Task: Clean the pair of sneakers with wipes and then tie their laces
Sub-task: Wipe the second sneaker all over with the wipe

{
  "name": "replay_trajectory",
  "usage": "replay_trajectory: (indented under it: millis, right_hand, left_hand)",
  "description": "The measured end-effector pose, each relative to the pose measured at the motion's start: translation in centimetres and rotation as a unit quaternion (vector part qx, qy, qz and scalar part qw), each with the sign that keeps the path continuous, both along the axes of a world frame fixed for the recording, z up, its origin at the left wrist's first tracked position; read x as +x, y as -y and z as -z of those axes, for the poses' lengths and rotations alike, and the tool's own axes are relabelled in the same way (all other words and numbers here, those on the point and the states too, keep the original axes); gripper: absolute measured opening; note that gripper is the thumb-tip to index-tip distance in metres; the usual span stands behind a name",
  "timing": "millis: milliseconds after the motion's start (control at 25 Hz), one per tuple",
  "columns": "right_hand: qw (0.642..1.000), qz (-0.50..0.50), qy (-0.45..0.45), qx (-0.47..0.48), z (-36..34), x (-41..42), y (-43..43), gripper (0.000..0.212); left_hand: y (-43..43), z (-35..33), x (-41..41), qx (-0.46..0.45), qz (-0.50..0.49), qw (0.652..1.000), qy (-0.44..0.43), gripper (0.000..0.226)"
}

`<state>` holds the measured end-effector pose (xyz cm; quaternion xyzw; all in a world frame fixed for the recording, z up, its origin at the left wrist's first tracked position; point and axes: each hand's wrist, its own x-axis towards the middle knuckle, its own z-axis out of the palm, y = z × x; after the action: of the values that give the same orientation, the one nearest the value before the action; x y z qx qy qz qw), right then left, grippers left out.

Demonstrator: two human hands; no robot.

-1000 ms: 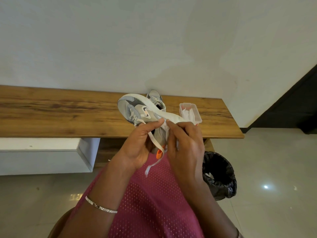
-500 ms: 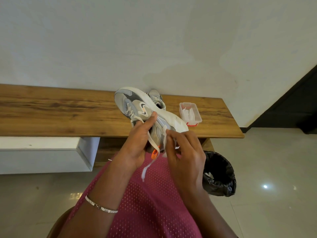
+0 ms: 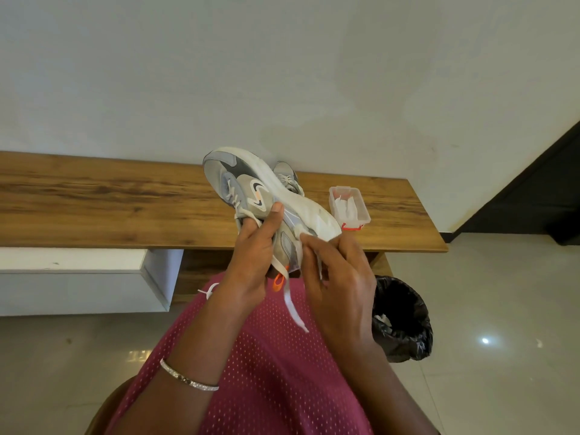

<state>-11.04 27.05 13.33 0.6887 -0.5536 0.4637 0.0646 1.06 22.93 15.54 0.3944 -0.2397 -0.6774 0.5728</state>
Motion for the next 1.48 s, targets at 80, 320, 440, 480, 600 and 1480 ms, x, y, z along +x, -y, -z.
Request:
replay_trajectory:
  millis: [80, 320, 440, 480, 600, 1480]
  right_hand:
    - [1.0, -0.02, 0.007, 0.011, 0.6, -0.2, -0.7, 0.017]
    - [1.0, 0.021, 0.009, 0.011, -1.6, 0.1, 2.8, 0.013]
    - [1.0, 0.008, -0.01, 0.009, -1.7, 0.4, 3.9, 0.013]
    - [1.0, 0.002, -0.018, 0.006, -1.4, 0.5, 3.5, 0.014]
    - [1.0, -0.008, -0.011, -0.015, 0.0, 0.5, 1.2, 0.017]
    - [0.997, 0.004, 0.044, 0.056, 0.4, -2.8, 1.1, 0.018]
  left_hand:
    - [0.3, 0.2, 0.2, 0.009, 0.0, 1.0, -0.002, 0.042]
    - [-0.4, 0.4, -1.0, 0.004, 0.028, 1.0, -0.008, 0.039]
    - [-0.2, 0.5, -0.7, -0.004, 0.014, 0.999, -0.039, 0.035]
    - [0.0, 0.6, -0.4, -0.001, 0.006, 0.999, -0.038, 0.036]
    - [0.6, 0.9, 0.5, 0.013, -0.011, 1.0, -0.007, 0.042]
    - [0.9, 1.9, 0.9, -0.016, 0.009, 0.999, 0.038, 0.043]
